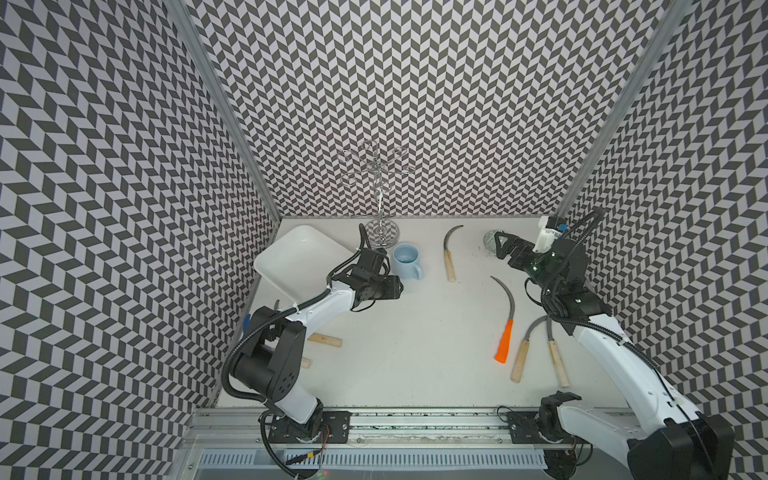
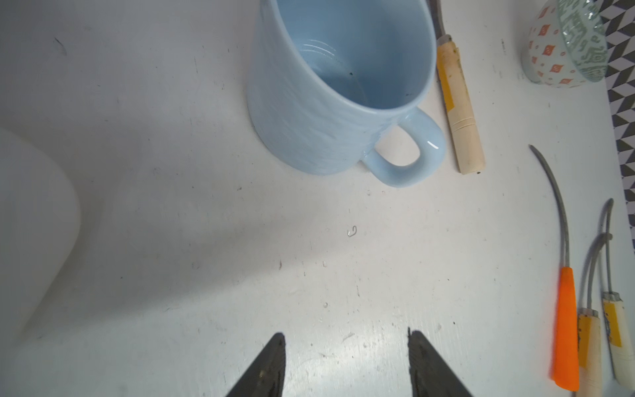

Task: Put small sickles into storage boxes
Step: Move the distractor to the center of the board.

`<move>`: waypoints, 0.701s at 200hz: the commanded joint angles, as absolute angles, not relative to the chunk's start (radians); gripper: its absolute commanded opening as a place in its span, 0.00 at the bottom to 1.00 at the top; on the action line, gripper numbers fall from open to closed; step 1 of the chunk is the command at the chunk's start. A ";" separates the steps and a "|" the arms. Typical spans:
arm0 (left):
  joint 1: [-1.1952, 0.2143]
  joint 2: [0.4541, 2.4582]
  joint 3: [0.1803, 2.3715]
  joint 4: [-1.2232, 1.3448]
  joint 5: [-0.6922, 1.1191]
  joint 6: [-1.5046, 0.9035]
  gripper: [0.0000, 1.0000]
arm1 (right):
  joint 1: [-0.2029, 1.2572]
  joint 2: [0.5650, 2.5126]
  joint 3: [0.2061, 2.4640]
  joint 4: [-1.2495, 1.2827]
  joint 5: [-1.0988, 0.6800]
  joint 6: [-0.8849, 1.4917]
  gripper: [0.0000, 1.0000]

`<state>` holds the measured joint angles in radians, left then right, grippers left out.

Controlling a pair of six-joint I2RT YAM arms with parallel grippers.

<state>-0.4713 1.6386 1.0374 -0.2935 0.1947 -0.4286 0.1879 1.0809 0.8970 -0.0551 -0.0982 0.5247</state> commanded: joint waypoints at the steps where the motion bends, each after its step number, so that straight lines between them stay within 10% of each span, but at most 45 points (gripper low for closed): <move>1: -0.476 1.695 1.106 -0.243 0.157 -0.400 0.58 | 0.193 1.065 0.912 -0.055 -0.126 0.554 1.00; 140: -0.462 1.963 1.349 -0.180 0.051 -0.339 0.48 | 0.203 1.130 0.888 -0.035 -0.090 0.541 1.00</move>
<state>-0.4686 1.9293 1.2732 -0.2031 0.0711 -0.3546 0.1947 1.1130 0.8970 -0.0757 -0.1062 0.5323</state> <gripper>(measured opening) 0.481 0.998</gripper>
